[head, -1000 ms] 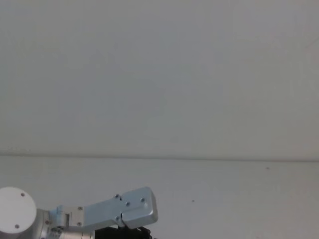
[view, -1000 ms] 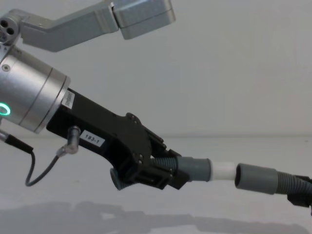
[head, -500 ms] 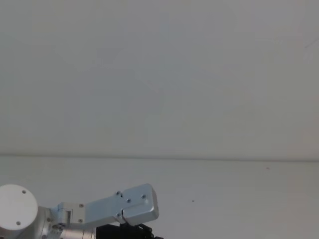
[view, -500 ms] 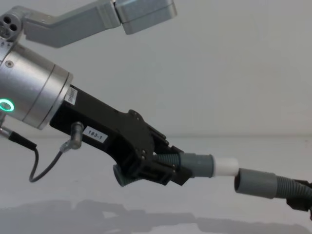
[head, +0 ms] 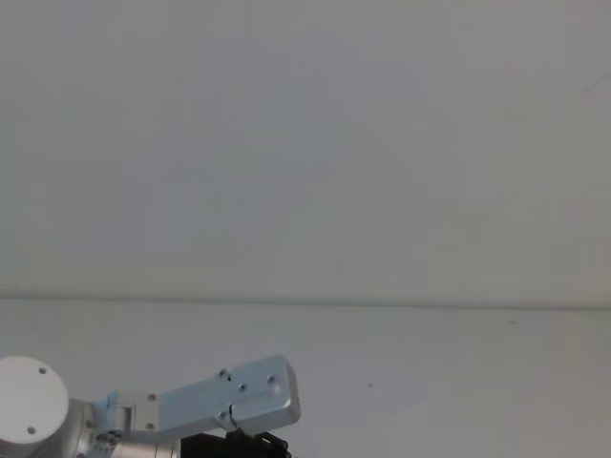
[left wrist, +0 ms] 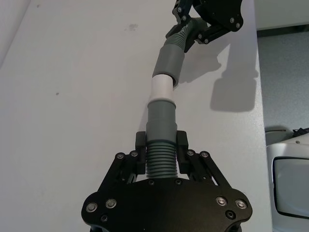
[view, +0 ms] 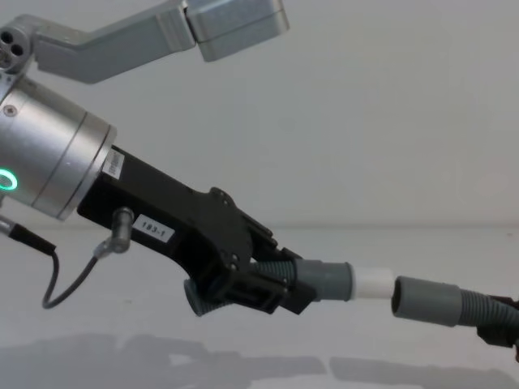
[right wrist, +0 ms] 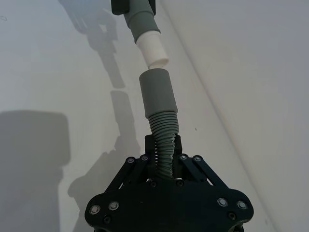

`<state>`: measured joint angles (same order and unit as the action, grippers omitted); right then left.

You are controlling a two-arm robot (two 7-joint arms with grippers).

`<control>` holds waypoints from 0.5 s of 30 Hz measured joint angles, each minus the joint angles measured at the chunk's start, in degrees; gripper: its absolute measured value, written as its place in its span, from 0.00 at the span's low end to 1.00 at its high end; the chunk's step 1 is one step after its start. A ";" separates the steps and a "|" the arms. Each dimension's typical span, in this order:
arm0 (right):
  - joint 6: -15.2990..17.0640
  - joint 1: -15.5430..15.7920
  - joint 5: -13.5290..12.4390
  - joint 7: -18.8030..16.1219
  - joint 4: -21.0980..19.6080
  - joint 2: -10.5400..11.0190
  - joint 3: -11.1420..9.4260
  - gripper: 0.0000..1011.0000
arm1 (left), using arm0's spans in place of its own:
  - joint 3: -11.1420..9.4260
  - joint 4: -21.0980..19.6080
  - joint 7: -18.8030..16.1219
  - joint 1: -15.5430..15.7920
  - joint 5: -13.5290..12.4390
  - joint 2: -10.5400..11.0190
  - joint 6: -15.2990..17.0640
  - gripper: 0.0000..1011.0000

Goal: Use both hands to pick up one end of the pipe from the table, align the ends, and insert them.

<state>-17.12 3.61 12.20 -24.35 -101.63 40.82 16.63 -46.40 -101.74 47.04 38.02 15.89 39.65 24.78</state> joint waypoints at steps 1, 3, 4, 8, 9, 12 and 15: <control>0.06 -0.05 -0.03 -0.04 0.02 0.04 -0.01 0.16 | -0.06 -0.02 -0.08 -0.03 0.06 0.09 0.01 0.32; 0.09 -0.11 -0.10 -0.09 0.04 0.09 -0.05 0.16 | -0.12 -0.02 -0.25 -0.04 0.13 0.17 0.02 0.32; 0.09 -0.11 -0.10 -0.09 0.04 0.09 -0.05 0.16 | -0.16 -0.02 -0.30 -0.04 0.15 0.20 0.02 0.32; 0.10 -0.15 -0.27 -0.18 0.07 0.22 -0.13 0.16 | -0.35 0.01 -0.50 0.05 0.20 0.24 0.01 0.32; 0.09 -0.16 -0.33 -0.21 0.08 0.26 -0.15 0.16 | -0.35 0.01 -0.50 0.05 0.20 0.24 0.01 0.32; 0.06 -0.18 -0.45 -0.26 0.08 0.34 -0.19 0.16 | -0.50 0.12 -0.53 0.25 0.21 0.19 -0.03 0.32; 0.00 -0.19 -0.53 -0.35 0.08 0.41 -0.22 0.16 | -0.72 0.31 -0.53 0.48 0.21 0.07 -0.08 0.32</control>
<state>-17.12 3.42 11.67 -24.70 -101.55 41.23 16.41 -47.12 -101.43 46.51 38.50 16.10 39.72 24.70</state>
